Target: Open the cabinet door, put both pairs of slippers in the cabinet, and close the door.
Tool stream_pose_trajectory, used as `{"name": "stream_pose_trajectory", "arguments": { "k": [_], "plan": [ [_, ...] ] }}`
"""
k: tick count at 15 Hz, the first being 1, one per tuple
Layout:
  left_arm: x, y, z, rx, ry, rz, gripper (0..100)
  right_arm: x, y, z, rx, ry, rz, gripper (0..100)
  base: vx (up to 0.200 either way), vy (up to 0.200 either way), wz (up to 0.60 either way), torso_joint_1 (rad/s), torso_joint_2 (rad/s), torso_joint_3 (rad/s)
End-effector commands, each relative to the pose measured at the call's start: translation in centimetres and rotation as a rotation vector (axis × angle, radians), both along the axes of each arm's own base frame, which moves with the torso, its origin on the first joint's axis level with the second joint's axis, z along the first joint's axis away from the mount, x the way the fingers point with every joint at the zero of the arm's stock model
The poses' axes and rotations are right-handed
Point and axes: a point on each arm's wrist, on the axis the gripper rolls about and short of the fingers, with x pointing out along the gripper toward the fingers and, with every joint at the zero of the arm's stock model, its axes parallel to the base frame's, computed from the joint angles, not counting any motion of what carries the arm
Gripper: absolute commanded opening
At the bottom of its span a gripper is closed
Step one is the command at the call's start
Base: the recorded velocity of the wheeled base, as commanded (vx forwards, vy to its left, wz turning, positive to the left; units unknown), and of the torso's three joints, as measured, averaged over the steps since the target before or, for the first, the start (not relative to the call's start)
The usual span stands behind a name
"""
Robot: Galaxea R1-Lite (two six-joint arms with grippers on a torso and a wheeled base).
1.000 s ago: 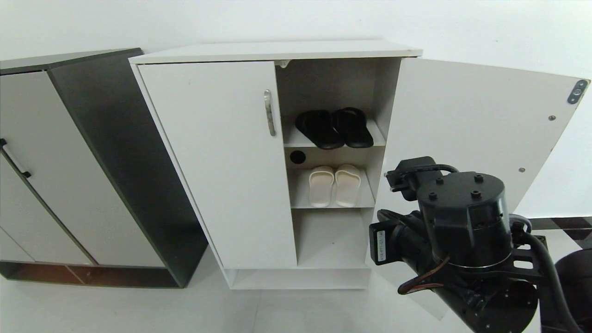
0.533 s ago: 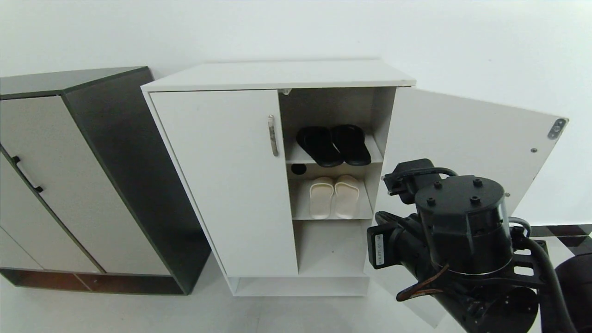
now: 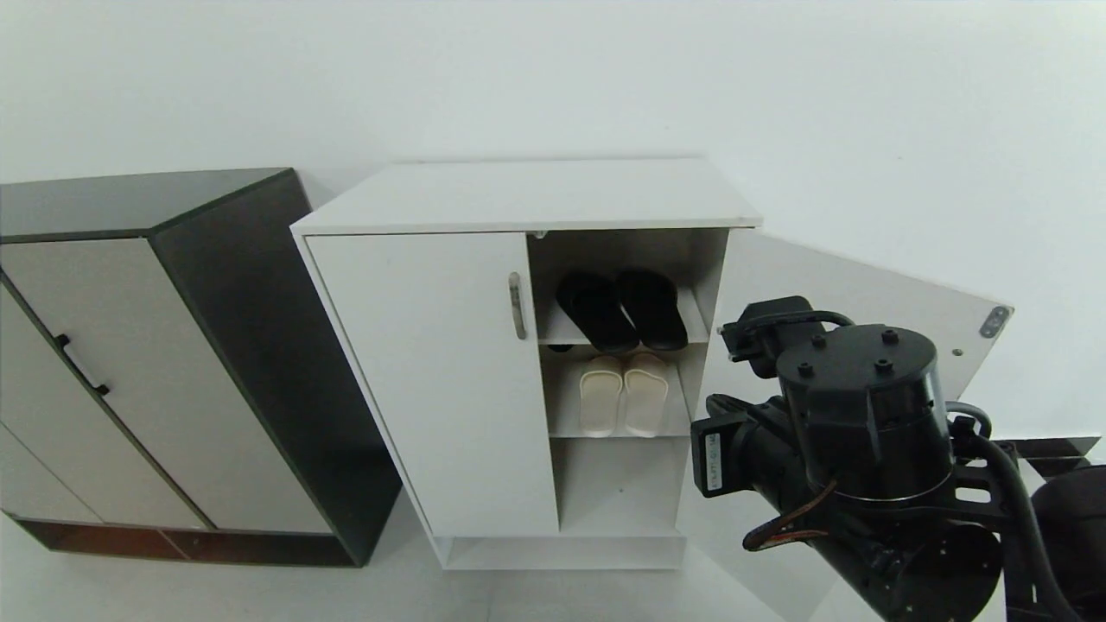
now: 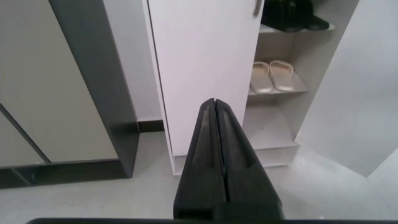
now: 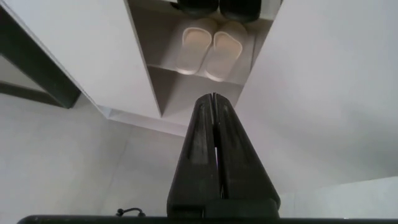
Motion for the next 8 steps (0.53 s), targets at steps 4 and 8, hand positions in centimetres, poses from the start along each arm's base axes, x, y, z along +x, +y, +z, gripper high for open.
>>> {"name": "stream_pose_trajectory", "arguments": {
  "k": [4,8],
  "plan": [
    [0.01,0.00,0.01,0.000,0.001,0.000,0,0.13,-0.08,-0.09,0.000,0.005,0.007,0,0.000,0.000,0.00,0.168,-0.49,-0.318],
    [0.01,0.00,0.01,-0.002,0.001,0.000,0,0.18,-0.08,-0.13,0.000,0.007,0.006,0,0.000,0.000,0.00,0.188,-0.51,-0.310]
  ]
}}
